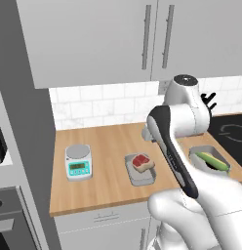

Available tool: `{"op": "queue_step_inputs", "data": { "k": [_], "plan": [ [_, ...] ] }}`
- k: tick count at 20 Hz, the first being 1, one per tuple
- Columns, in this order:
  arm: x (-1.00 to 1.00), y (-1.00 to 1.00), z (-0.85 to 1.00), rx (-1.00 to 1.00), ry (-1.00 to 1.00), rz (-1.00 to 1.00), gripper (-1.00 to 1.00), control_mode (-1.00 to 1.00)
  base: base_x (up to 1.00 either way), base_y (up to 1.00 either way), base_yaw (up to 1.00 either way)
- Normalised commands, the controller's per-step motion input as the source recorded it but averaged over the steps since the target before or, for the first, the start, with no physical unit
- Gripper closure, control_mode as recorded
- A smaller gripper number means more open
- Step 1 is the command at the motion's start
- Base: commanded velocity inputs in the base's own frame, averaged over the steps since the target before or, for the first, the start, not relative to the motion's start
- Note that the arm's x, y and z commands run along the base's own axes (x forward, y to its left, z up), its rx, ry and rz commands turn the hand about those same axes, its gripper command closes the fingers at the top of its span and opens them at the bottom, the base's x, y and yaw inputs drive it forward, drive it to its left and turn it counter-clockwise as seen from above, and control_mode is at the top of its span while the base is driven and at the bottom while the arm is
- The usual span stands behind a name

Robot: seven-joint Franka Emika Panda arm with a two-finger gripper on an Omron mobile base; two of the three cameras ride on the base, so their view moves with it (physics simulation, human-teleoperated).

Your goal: Take the meat container that has the steak and place it on the second highest rack of the freezer. Then take the vegetable container that has the avocado and corn and place it on the highest rack of the freezer.

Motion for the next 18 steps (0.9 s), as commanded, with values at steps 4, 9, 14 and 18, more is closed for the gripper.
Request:
{"op": "queue_step_inputs", "data": {
  "k": [4,9,14,18],
  "plan": [
    [0.0,0.47,-0.48,-0.17,0.11,0.24,-1.0,-1.0,0.0,0.0,0.0],
    [0.19,0.31,-0.66,-0.1,0.2,0.23,-1.0,-1.0,0.0,0.0,0.0],
    [0.31,0.19,-0.6,-0.01,0.32,0.25,-1.0,-1.0,0.0,0.0,0.0],
    [0.02,0.24,-0.63,-0.01,0.16,0.21,-1.0,-1.0,0.0,0.0,0.0]
  ]
}}
